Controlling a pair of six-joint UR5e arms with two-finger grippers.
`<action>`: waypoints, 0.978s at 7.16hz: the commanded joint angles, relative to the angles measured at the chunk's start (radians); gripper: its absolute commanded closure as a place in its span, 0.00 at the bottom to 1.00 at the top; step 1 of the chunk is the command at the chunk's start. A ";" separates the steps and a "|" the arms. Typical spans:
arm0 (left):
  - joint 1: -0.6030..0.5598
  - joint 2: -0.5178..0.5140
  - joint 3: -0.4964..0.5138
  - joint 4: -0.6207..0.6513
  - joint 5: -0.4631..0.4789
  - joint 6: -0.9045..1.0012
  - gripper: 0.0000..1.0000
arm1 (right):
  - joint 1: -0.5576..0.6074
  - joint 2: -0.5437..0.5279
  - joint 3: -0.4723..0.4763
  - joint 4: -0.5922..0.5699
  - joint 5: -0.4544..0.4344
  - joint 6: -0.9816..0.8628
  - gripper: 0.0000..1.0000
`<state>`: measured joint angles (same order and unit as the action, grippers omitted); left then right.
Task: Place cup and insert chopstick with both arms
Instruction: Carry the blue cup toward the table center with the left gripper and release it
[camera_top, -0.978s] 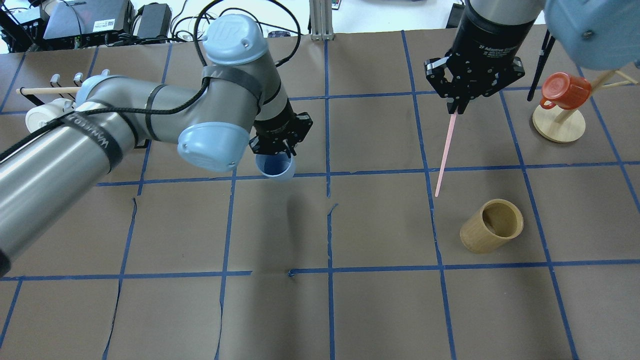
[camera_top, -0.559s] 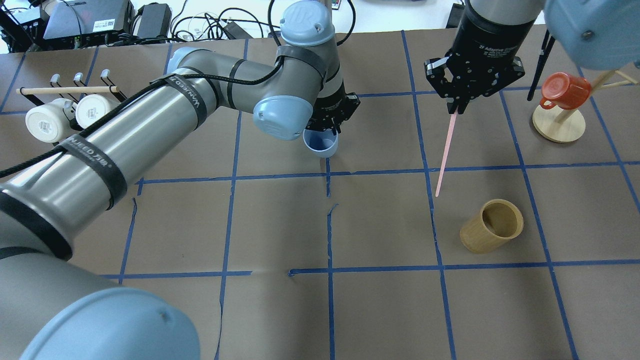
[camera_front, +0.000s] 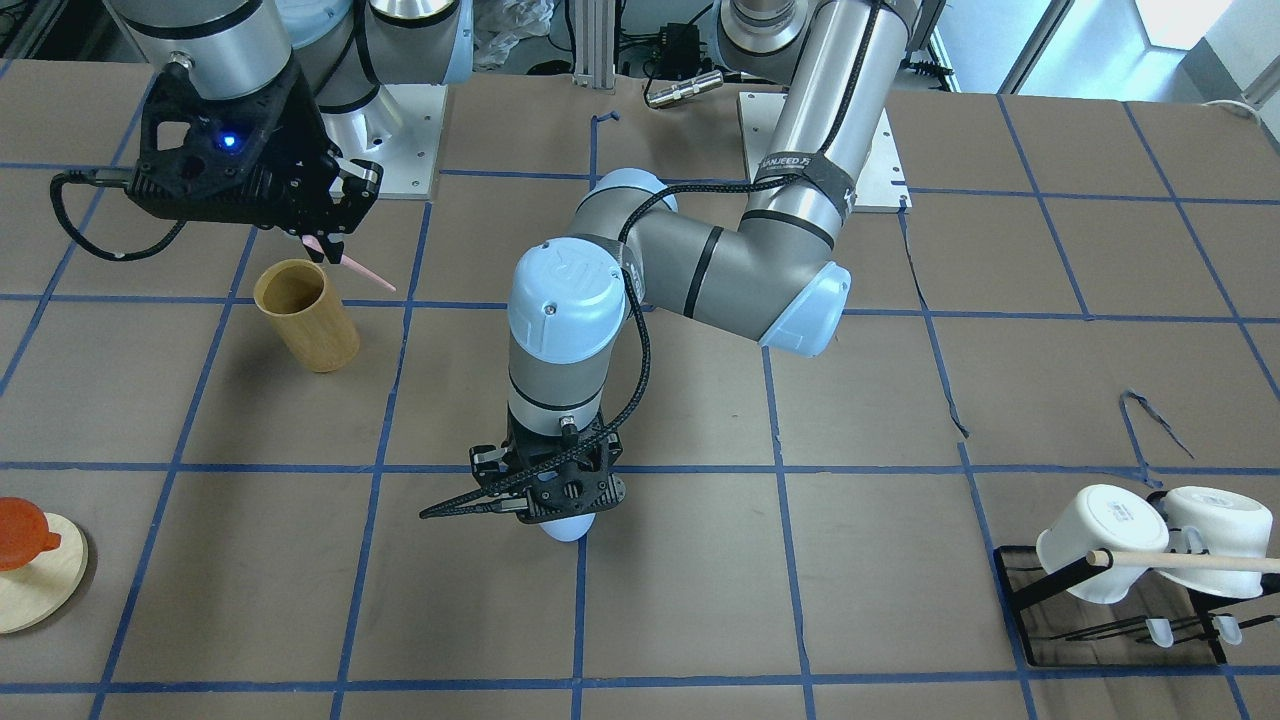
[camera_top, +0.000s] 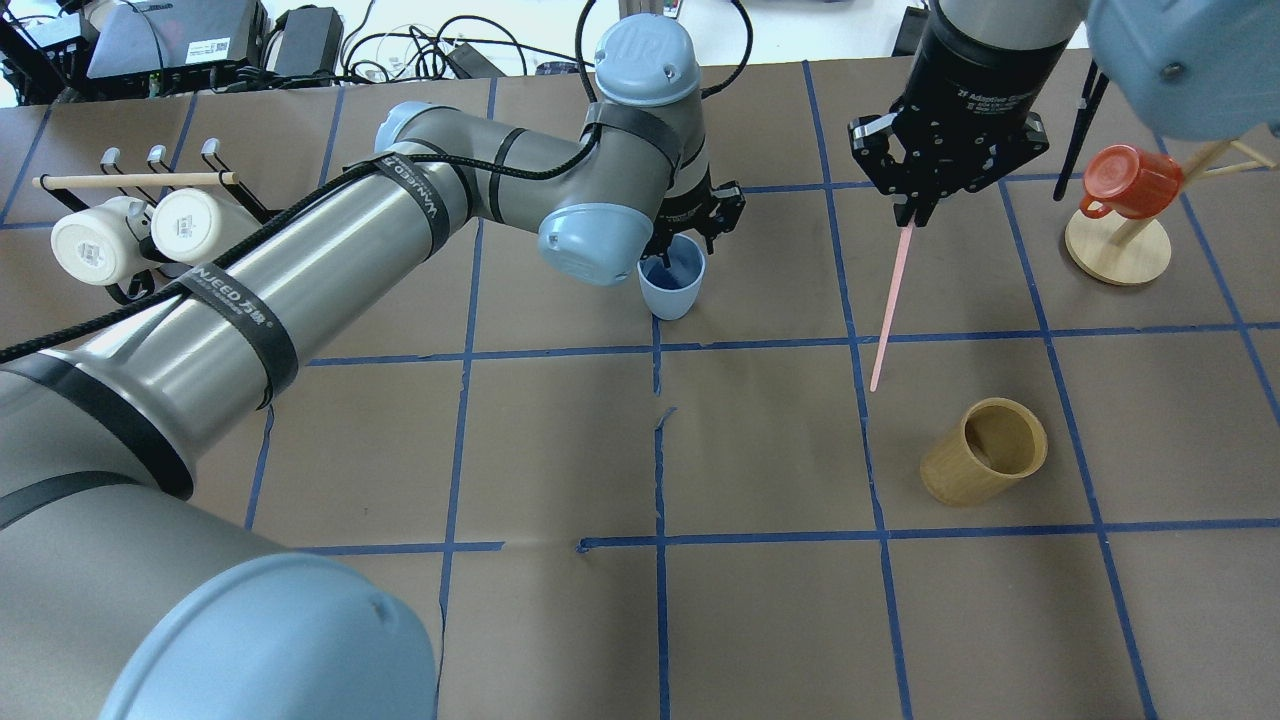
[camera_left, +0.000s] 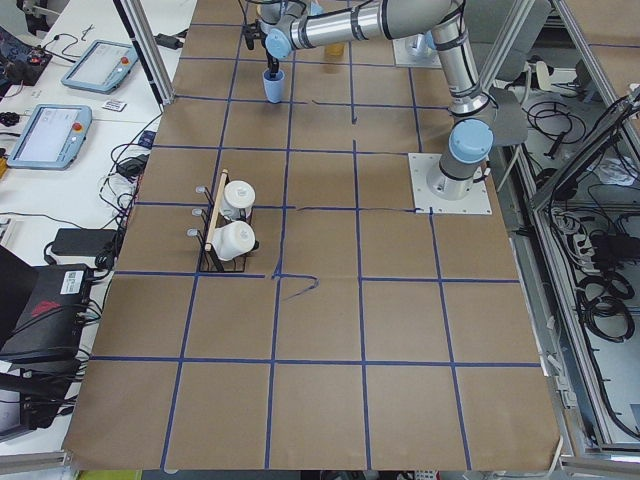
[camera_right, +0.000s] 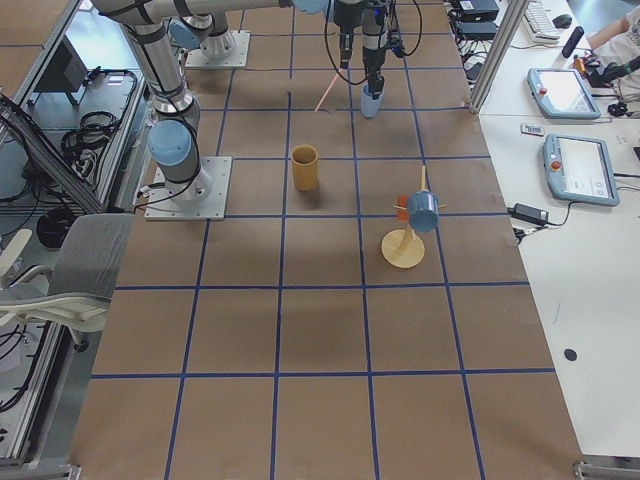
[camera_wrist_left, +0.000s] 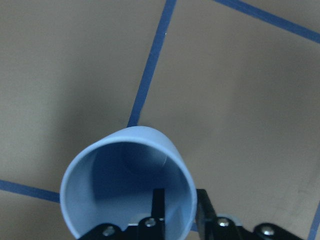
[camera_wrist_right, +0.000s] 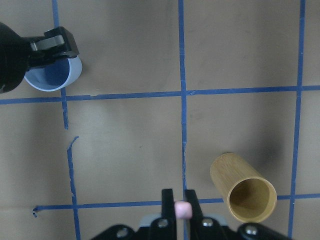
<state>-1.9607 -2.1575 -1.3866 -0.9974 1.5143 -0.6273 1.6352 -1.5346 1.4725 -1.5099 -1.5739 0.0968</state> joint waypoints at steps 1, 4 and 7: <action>0.009 0.034 0.073 -0.007 -0.006 0.085 0.00 | 0.000 -0.001 -0.003 -0.019 0.002 0.004 1.00; 0.054 0.253 0.037 -0.227 -0.046 0.282 0.00 | 0.021 0.017 -0.004 -0.168 0.037 0.012 1.00; 0.156 0.540 0.018 -0.849 -0.028 0.571 0.05 | 0.049 0.046 -0.003 -0.294 0.038 0.027 1.00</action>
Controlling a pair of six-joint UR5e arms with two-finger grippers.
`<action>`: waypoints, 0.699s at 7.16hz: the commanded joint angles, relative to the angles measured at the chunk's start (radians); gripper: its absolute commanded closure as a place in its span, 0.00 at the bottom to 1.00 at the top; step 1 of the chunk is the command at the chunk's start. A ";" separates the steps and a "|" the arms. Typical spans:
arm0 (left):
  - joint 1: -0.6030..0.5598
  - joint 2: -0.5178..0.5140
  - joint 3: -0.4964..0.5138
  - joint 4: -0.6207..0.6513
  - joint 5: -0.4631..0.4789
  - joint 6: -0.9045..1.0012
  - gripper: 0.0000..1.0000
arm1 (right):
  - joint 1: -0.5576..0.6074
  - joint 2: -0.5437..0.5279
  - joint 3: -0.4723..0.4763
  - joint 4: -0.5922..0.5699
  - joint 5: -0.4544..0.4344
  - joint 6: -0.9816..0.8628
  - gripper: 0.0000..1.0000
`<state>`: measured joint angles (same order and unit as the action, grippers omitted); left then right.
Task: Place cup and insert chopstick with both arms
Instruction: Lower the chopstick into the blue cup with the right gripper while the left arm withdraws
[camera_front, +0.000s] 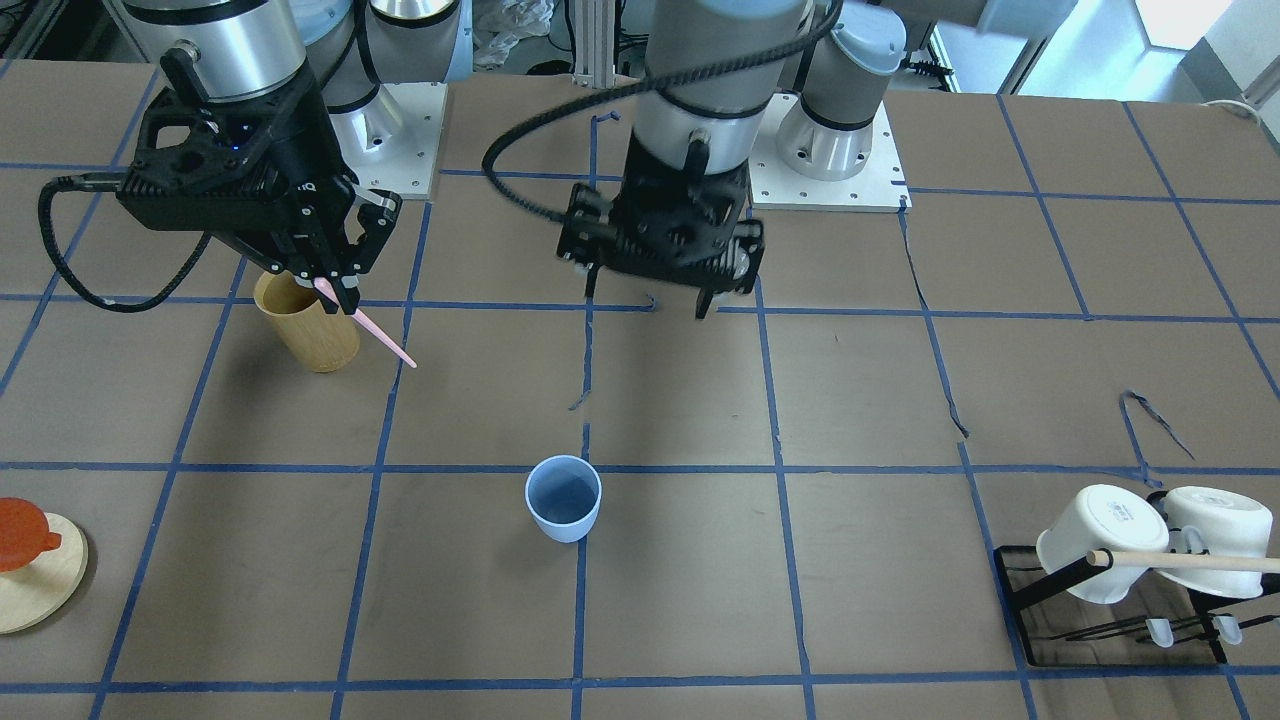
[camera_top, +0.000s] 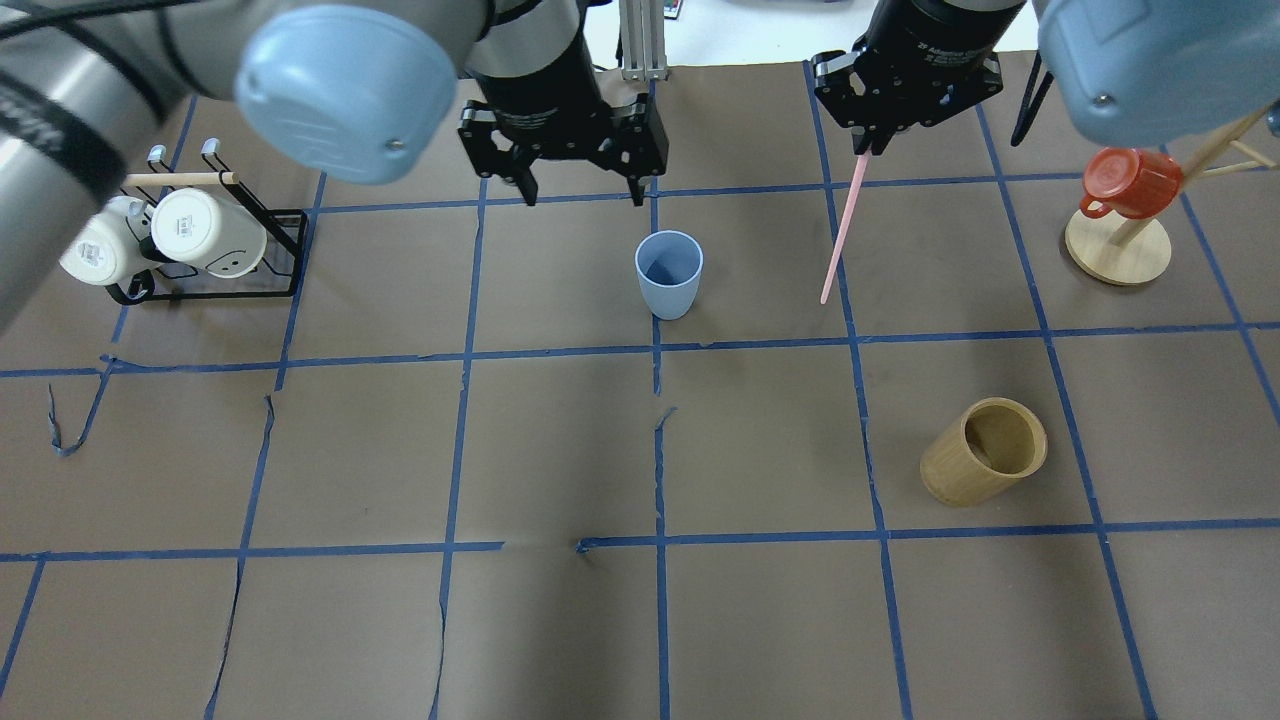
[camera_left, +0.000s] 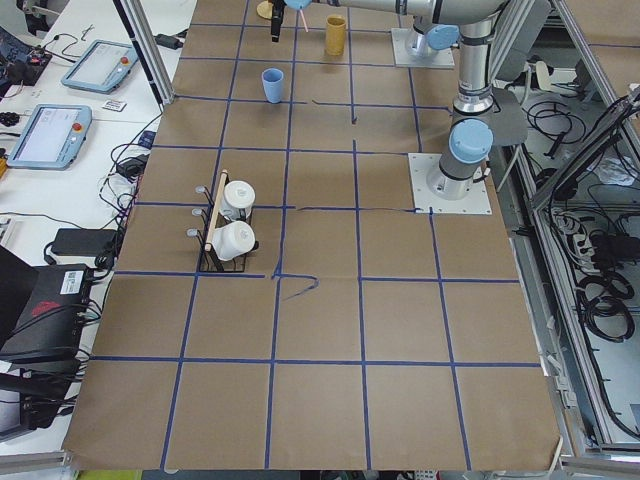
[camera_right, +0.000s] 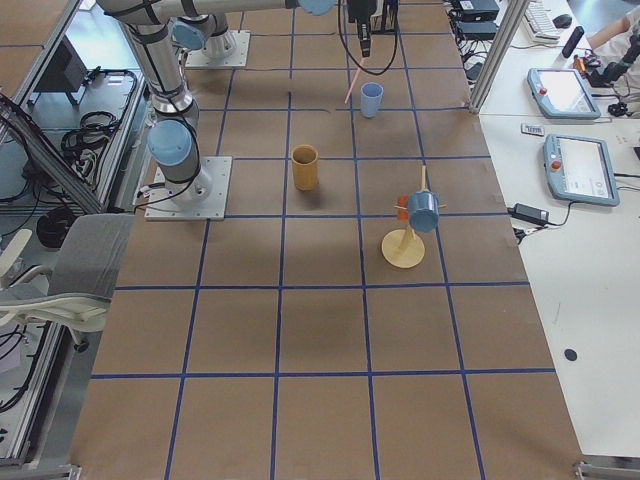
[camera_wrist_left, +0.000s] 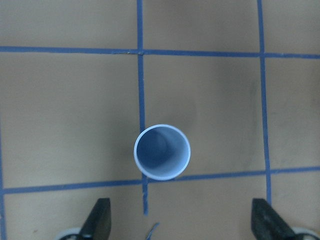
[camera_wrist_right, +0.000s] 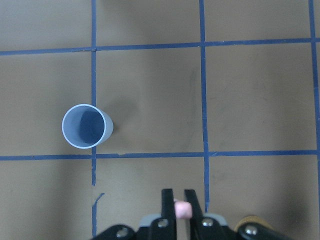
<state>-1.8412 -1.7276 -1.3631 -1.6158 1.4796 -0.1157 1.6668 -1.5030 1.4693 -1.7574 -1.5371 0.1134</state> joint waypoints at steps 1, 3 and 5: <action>0.130 0.168 -0.011 -0.307 0.023 0.111 0.07 | 0.066 0.033 0.000 -0.107 0.000 0.079 1.00; 0.265 0.252 -0.088 -0.262 0.024 0.130 0.07 | 0.158 0.087 0.000 -0.222 -0.009 0.146 1.00; 0.272 0.257 -0.145 -0.033 0.043 0.129 0.03 | 0.192 0.147 -0.001 -0.369 -0.012 0.189 1.00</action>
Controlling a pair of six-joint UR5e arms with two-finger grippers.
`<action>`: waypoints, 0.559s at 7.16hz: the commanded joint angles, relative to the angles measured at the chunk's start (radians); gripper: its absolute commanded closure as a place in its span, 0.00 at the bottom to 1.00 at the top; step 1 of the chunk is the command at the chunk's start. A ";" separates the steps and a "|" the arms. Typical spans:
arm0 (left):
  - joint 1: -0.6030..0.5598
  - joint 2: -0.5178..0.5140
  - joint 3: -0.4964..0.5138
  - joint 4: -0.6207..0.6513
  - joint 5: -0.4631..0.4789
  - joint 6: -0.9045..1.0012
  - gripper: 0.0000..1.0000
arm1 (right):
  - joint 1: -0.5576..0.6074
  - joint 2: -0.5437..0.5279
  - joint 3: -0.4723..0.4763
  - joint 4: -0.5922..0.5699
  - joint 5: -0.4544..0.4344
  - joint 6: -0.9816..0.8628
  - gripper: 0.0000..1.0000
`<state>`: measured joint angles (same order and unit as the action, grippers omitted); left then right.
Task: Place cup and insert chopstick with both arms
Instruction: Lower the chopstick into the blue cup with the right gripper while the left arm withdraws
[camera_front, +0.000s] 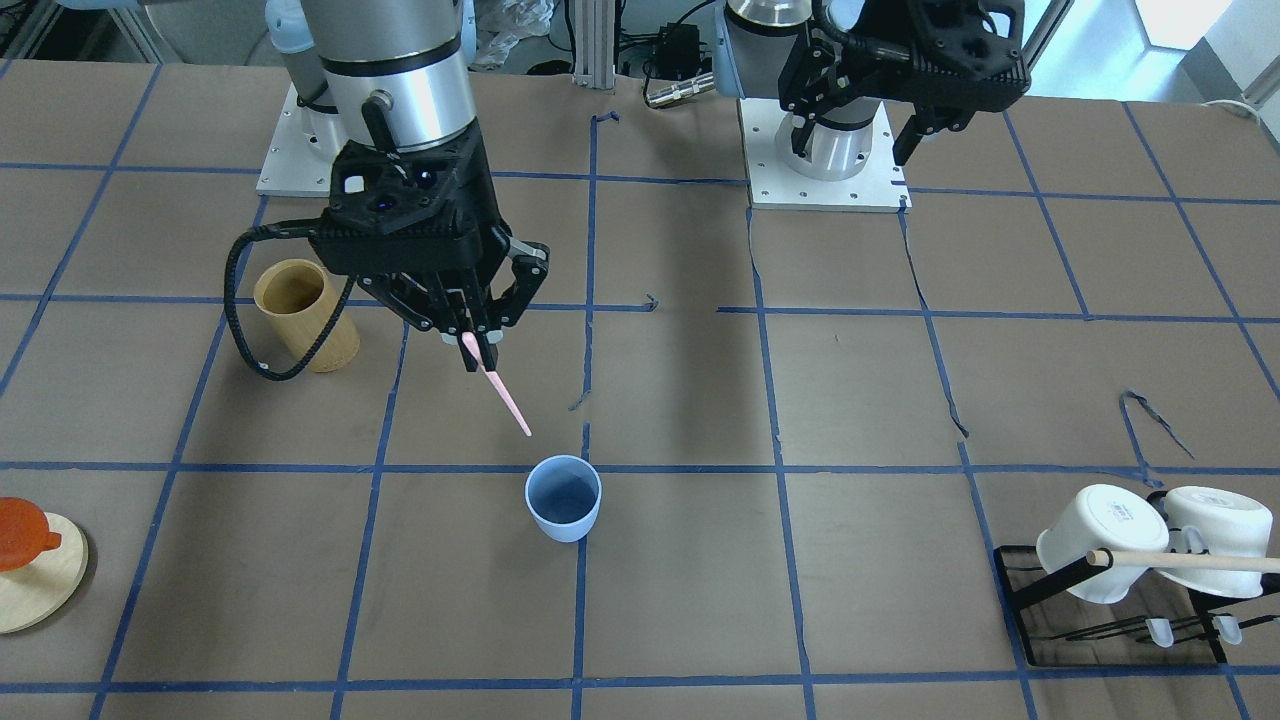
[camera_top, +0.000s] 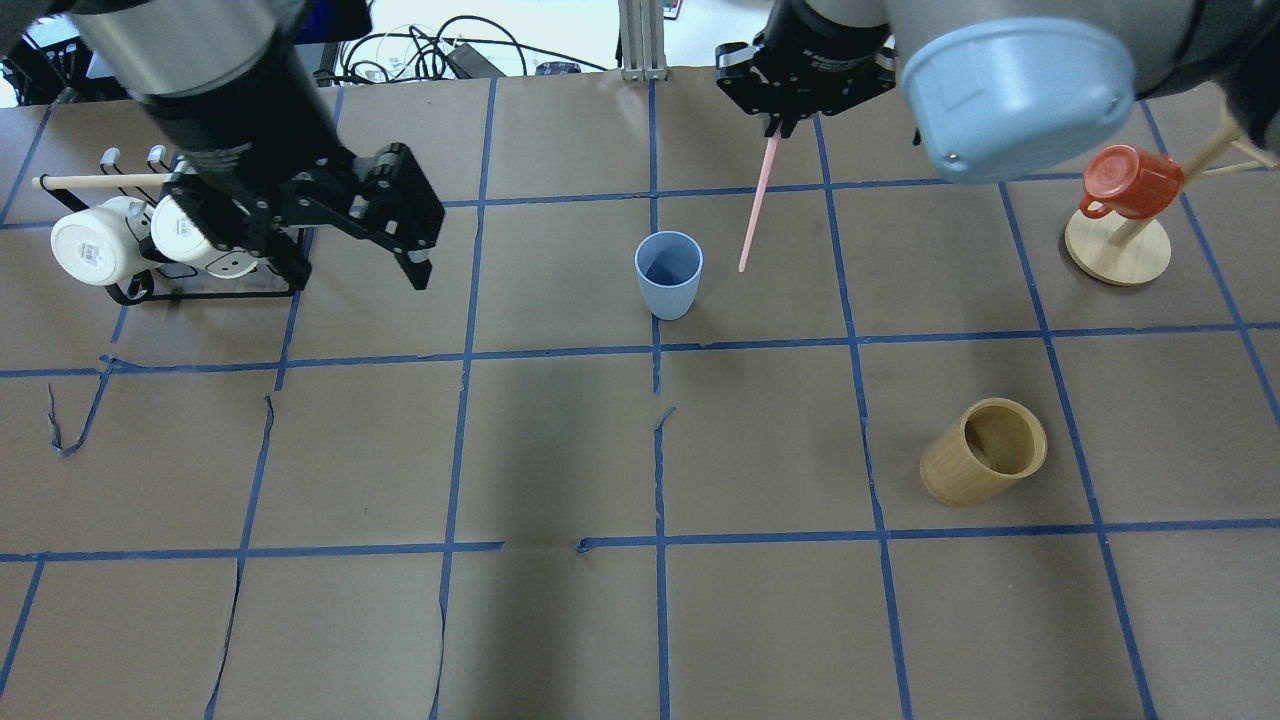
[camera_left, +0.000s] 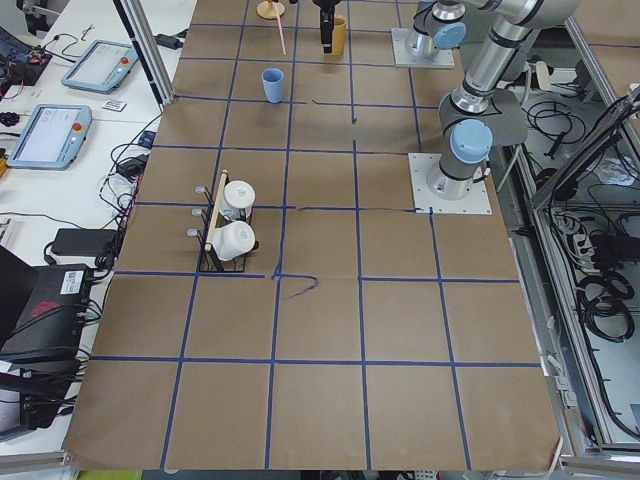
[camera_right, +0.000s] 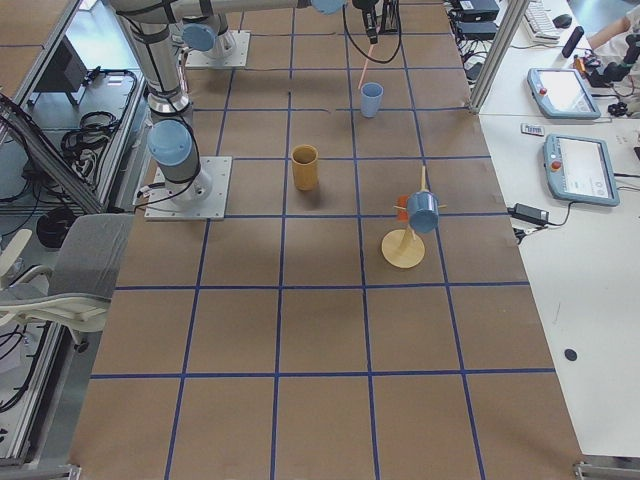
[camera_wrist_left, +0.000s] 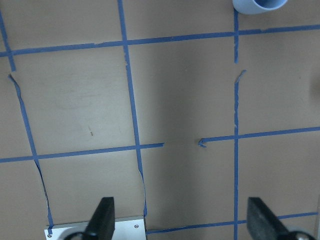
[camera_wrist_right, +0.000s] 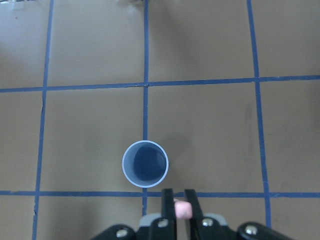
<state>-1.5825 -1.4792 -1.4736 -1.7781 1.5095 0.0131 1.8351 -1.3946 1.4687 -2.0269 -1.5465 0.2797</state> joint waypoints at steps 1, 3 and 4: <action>0.010 -0.001 -0.045 0.184 0.064 -0.004 0.03 | 0.024 0.052 0.002 -0.128 -0.006 0.019 1.00; 0.009 -0.016 -0.051 0.285 0.072 -0.015 0.00 | 0.024 0.071 0.005 -0.147 -0.007 0.026 1.00; 0.009 -0.013 -0.059 0.287 0.072 -0.022 0.00 | 0.024 0.074 0.033 -0.153 -0.006 0.054 1.00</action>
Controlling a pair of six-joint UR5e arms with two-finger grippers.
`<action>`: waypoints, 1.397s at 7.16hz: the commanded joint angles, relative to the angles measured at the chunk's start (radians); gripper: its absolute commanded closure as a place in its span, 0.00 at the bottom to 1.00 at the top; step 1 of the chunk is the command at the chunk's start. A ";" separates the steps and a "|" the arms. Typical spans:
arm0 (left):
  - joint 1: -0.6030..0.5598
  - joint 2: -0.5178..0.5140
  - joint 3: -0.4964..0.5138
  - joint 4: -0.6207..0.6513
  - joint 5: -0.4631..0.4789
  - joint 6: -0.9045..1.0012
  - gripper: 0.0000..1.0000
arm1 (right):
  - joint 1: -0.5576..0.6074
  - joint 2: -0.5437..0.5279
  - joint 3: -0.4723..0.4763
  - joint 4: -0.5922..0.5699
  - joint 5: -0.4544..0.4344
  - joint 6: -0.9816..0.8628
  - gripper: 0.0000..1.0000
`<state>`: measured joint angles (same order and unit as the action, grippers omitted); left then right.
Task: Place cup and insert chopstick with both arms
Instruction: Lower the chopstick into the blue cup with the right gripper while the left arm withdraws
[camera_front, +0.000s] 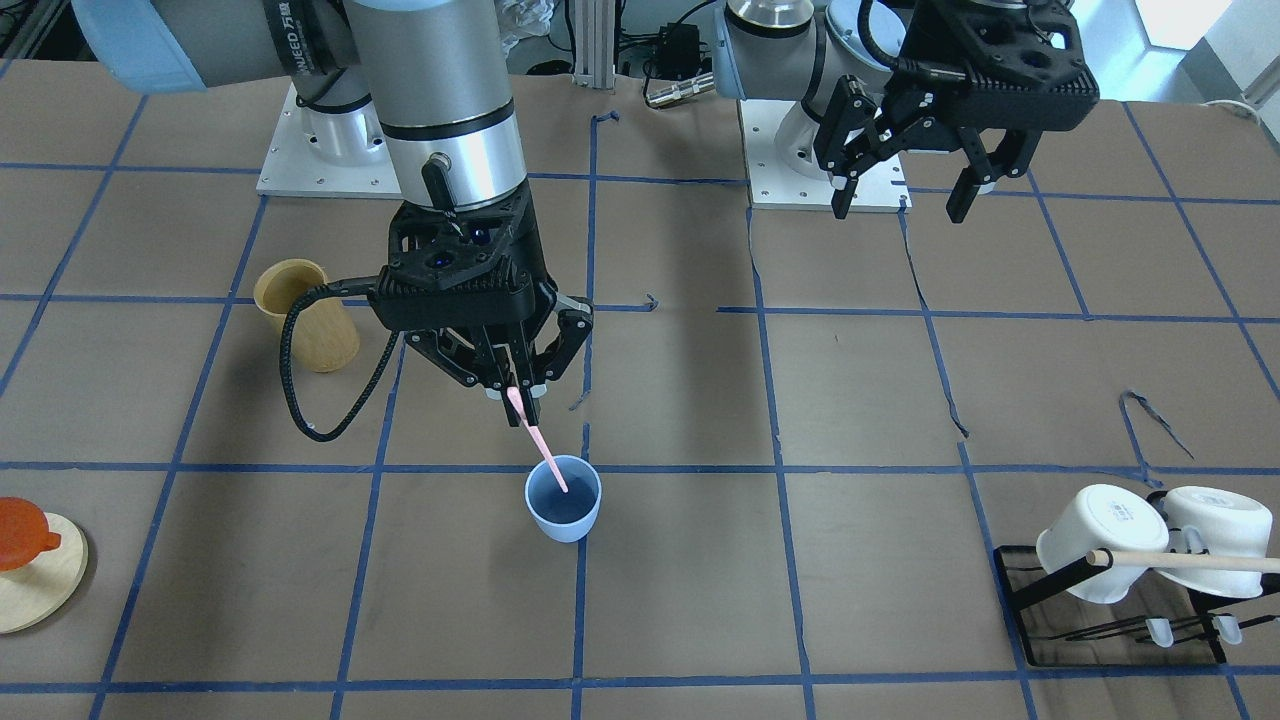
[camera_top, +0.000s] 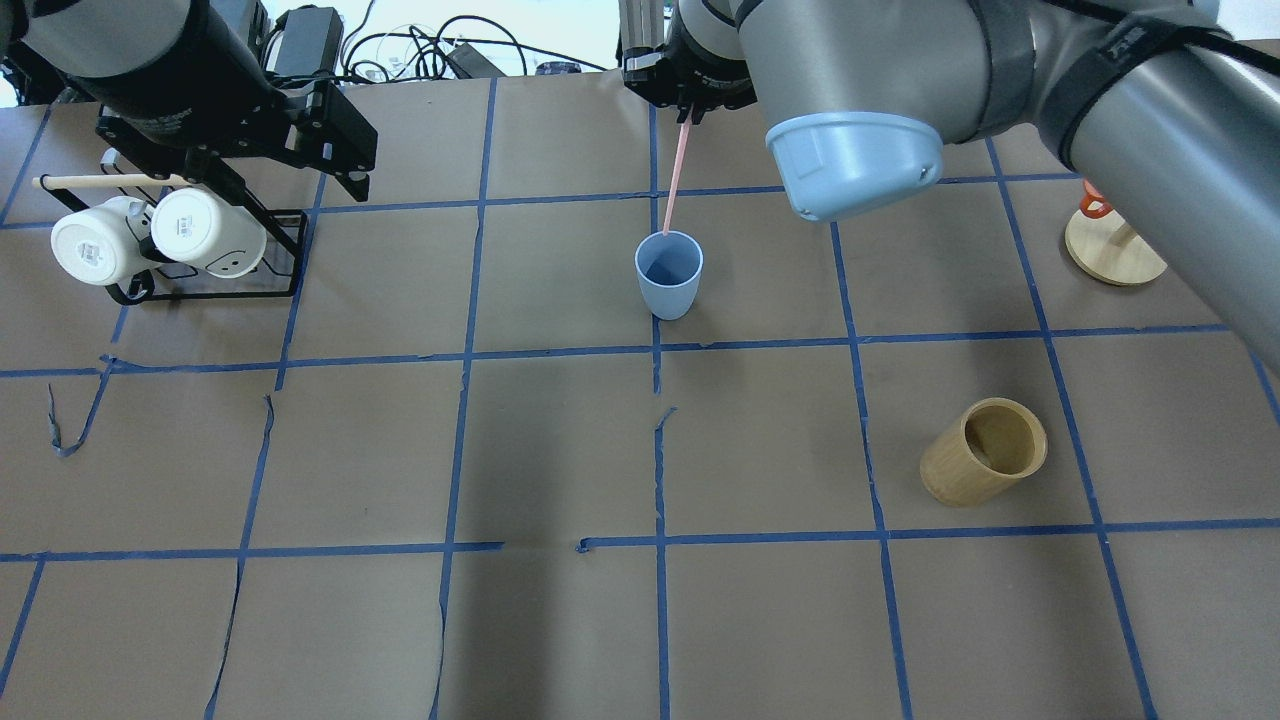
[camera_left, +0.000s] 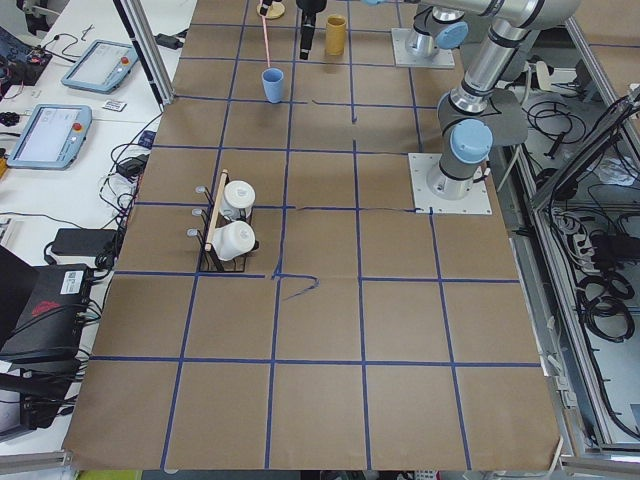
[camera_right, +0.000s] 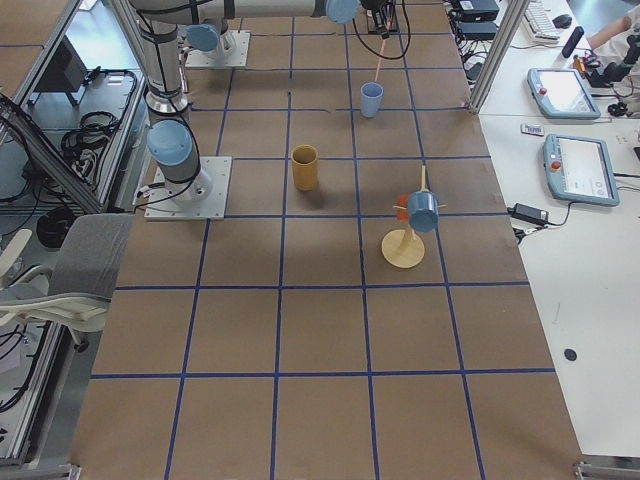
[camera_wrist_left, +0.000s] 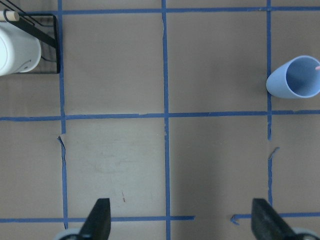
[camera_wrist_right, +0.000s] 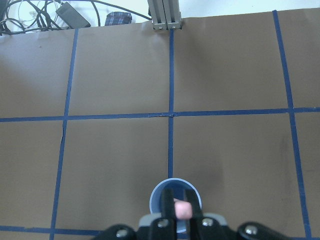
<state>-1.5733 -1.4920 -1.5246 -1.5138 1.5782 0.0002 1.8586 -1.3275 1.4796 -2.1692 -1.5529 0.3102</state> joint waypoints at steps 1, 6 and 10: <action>0.001 0.001 -0.008 0.023 0.003 -0.009 0.00 | 0.001 0.007 0.051 -0.050 0.002 0.035 1.00; 0.002 0.013 -0.006 0.020 0.000 -0.006 0.00 | 0.001 0.014 0.137 -0.187 0.011 0.029 0.59; 0.002 0.013 -0.008 0.020 0.003 -0.006 0.00 | -0.001 0.010 0.113 -0.212 0.011 0.038 0.01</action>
<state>-1.5710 -1.4789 -1.5323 -1.4940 1.5812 -0.0062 1.8590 -1.3147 1.6088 -2.3795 -1.5394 0.3390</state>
